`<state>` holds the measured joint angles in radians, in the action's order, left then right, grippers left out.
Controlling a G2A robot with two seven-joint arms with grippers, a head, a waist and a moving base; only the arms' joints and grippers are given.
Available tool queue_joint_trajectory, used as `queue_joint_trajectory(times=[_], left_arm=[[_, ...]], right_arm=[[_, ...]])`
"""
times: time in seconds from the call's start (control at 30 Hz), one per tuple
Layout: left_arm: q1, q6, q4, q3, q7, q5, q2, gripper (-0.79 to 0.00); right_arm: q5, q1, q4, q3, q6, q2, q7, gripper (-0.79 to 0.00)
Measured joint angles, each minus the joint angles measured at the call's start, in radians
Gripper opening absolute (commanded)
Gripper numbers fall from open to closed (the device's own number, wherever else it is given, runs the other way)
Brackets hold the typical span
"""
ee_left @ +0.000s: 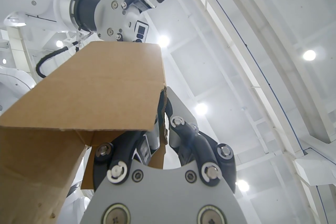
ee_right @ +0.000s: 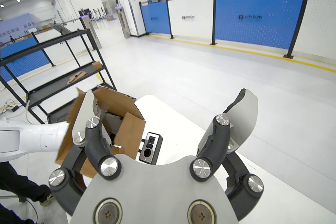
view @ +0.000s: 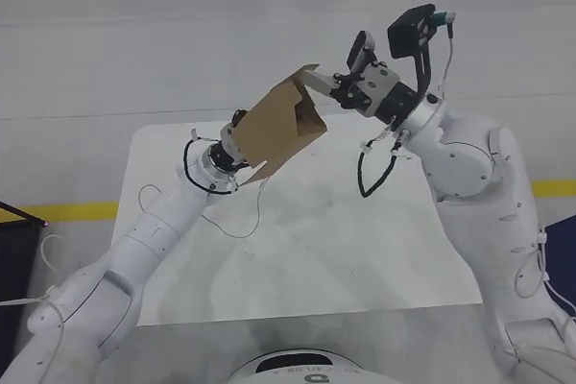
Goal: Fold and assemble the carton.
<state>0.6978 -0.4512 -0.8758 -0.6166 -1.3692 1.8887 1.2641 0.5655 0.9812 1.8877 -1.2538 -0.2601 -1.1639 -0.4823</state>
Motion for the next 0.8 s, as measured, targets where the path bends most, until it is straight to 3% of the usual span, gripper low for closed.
queue_joint_trajectory(times=[0.2, 0.8], left_arm=[[-0.005, 0.003, 0.006, 0.013, -0.003, 0.002, 0.0, -0.785], [-0.013, 0.019, 0.008, 0.028, -0.019, 0.005, 0.002, -0.785]], right_arm=[[0.032, 0.035, 0.065, 0.005, -0.023, 0.004, -0.014, 0.0], [0.078, 0.016, 0.004, 0.061, 0.032, -0.002, -0.091, 0.0]])
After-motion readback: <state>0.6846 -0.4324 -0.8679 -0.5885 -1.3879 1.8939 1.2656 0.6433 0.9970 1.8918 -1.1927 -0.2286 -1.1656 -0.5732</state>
